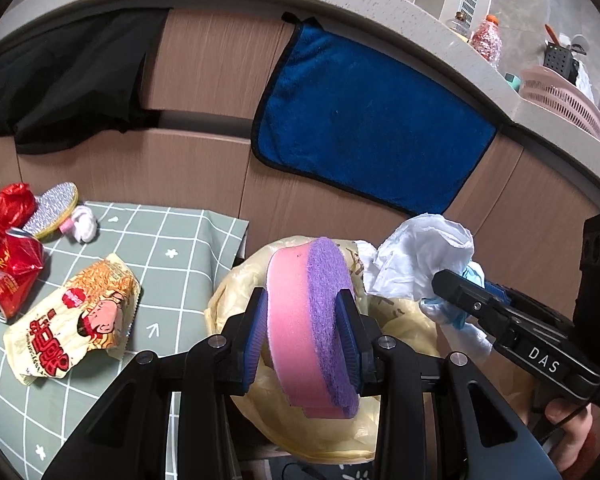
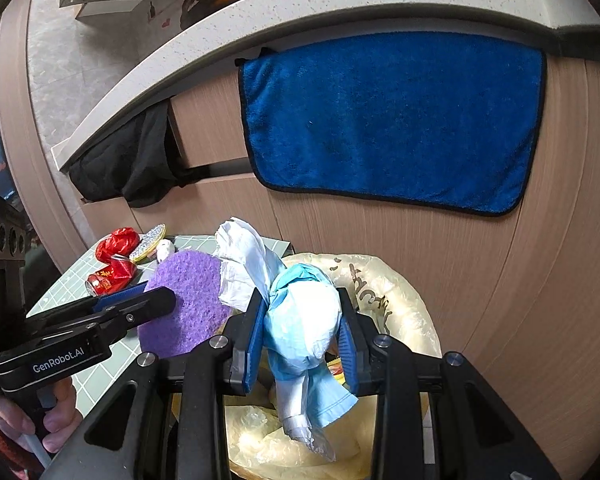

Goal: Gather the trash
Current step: 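Open both grippers to drop the sponge and plastic bag into the bin, then grasp the cream snack bag with the left gripper while right gripper grasps the red can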

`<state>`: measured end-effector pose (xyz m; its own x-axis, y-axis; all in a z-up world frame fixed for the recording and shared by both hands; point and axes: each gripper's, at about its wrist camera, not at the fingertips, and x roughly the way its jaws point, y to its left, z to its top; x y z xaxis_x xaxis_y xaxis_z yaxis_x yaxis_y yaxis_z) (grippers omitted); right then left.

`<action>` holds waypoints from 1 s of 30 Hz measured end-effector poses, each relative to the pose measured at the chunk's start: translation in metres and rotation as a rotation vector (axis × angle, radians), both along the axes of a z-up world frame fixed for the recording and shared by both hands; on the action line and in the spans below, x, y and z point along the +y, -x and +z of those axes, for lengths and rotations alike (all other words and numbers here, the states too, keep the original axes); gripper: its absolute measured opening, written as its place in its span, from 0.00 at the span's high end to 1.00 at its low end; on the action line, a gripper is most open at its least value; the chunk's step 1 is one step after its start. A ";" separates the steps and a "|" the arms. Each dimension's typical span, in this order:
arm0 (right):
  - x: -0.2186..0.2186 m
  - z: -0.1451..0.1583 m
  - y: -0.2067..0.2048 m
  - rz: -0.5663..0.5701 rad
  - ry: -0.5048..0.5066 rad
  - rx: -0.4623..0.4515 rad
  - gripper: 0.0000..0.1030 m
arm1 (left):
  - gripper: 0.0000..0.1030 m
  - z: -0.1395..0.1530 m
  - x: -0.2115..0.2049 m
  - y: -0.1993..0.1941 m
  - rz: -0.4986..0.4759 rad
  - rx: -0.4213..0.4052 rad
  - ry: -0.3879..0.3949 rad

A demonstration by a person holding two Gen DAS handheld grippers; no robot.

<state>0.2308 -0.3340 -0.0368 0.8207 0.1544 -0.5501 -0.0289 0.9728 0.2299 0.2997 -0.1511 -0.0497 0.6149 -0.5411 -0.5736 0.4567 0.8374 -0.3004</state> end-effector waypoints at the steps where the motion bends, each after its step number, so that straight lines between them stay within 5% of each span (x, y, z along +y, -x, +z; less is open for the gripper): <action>1: -0.001 -0.001 -0.001 -0.001 -0.007 0.003 0.69 | 0.65 -0.001 0.001 -0.001 -0.002 0.008 0.007; 8: -0.006 -0.011 -0.006 -0.017 -0.041 0.039 0.55 | 0.58 0.001 0.010 -0.003 -0.016 0.045 0.085; 20: 0.026 0.027 0.015 0.008 0.024 -0.001 0.54 | 0.57 0.051 0.054 0.043 0.052 -0.096 0.109; 30: 0.094 0.056 0.018 0.157 0.061 -0.072 0.54 | 0.57 0.071 0.165 0.064 0.332 -0.174 0.163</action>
<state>0.2128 -0.2397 0.0188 0.8267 0.2516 -0.5032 -0.1957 0.9672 0.1620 0.2358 0.0138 0.0209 0.8518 -0.3719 -0.3688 0.2250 0.8957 -0.3837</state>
